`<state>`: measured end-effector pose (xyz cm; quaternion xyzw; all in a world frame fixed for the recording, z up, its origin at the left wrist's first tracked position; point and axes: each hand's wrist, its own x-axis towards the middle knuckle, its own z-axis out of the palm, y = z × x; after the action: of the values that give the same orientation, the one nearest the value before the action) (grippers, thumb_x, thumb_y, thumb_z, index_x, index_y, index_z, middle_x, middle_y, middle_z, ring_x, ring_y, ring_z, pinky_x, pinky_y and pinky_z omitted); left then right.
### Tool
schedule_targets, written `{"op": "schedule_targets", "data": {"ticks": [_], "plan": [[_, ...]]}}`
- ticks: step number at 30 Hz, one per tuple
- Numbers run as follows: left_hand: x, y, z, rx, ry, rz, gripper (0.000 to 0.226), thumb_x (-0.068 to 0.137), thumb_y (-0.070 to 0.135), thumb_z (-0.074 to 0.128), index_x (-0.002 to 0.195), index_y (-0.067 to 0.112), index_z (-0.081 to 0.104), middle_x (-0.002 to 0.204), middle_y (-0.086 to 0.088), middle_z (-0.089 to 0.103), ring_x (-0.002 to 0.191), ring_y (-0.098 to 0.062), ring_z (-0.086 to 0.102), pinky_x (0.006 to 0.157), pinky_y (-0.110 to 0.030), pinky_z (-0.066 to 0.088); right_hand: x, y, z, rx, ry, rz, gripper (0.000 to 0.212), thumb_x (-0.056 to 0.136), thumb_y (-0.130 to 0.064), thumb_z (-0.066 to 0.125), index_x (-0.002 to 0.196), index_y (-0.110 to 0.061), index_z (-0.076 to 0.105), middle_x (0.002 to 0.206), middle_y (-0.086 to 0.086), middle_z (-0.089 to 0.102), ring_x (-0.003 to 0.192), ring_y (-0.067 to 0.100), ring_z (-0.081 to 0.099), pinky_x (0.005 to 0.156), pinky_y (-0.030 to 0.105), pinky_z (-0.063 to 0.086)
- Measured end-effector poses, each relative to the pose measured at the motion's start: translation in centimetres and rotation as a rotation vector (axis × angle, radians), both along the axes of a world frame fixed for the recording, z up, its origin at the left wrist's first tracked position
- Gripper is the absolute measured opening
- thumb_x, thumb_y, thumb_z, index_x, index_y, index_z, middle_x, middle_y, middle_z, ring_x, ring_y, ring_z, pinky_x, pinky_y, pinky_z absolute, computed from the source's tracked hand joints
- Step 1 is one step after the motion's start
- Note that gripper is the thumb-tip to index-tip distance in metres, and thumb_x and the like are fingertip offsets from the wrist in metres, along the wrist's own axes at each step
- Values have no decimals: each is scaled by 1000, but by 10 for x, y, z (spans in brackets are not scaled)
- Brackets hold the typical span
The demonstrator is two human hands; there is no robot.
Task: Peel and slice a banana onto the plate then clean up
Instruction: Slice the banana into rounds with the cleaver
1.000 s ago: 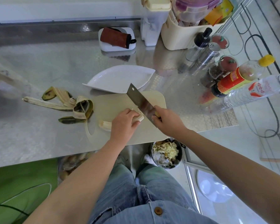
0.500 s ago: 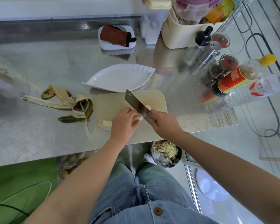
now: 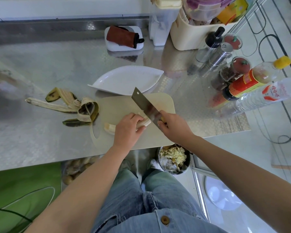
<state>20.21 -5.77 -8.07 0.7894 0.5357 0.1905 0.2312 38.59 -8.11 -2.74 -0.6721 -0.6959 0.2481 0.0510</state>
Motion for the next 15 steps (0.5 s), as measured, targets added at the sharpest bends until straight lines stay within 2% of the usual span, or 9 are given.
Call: {"op": "schedule_targets", "data": {"ticks": [3,7,12,15], "plan": [[1,0,1,0,2,8,22,74,21,76,94,15,67,89,0,63,81,-20,59,65,-30,46,1,1,3,-24,-14,19,16,94,-20,46,105,-9,50,70,1,47,67,29,51,56,39,46],[2,0,0,-9,11,8,21,75,22,76,94,16,68,88,1,63,81,-19,58,66,-27,43,0,1,1,-28,-20,23,15,95,-20,45,104,-9,50,69,1,46,66,30,51,55,34,39],[3,0,0,-20,15,10,22,75,21,76,94,16,67,88,0,62,81,-21,58,65,-34,48,-6,-3,-7,-59,-45,11,31,95,-20,43,125,-10,47,85,9,59,78,34,57,58,34,40],[3,1,0,-24,13,11,22,75,22,76,94,16,68,89,0,62,82,-21,58,67,-34,48,-9,-5,-13,-65,-36,-5,34,96,-20,42,128,-10,46,91,10,62,82,33,58,60,34,41]]}}
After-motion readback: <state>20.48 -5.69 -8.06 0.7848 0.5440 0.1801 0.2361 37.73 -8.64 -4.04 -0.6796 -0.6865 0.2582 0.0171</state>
